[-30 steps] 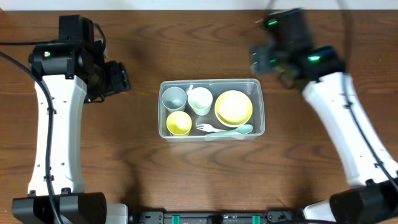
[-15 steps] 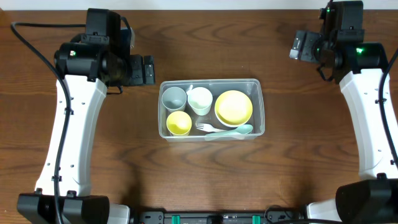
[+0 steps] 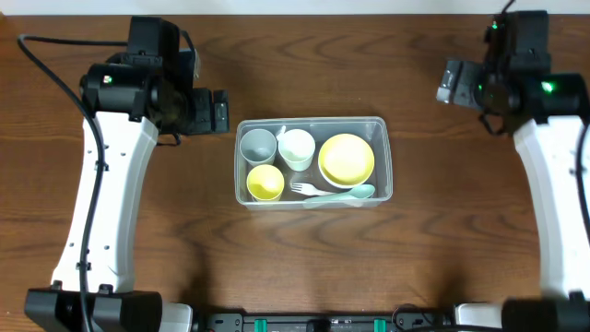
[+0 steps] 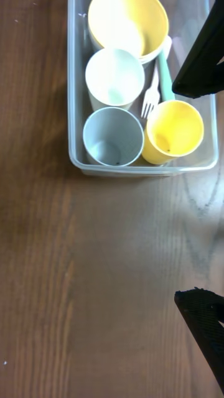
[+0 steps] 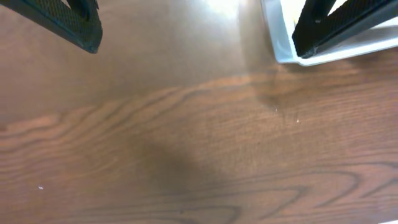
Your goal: Pack container
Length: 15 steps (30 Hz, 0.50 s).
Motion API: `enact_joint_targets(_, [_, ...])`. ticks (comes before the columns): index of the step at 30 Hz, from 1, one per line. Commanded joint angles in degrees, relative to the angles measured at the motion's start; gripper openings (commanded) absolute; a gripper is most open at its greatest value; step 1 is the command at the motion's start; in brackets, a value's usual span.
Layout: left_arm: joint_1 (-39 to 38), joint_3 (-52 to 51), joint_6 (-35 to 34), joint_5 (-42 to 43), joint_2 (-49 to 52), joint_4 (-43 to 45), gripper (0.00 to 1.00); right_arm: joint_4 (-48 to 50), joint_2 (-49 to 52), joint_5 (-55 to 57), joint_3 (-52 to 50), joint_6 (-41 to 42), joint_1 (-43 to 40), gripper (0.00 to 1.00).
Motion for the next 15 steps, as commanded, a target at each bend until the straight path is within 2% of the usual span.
enact_joint_targets(1, [0.0,-1.3,0.7,-0.5,-3.9,-0.4,0.98,-0.9,-7.0,0.9,-3.4,1.9,-0.1,0.99])
enact_joint_targets(8, [-1.7,-12.1,0.7,-0.5,-17.1,2.4,0.98,4.8,-24.5,3.2,-24.1,4.8,4.1,0.98])
enact_joint_targets(15, [-2.6,-34.6,-0.6,-0.5,-41.3,9.8,0.98,8.3,-47.5,12.1,-48.5,11.2,11.9,0.98])
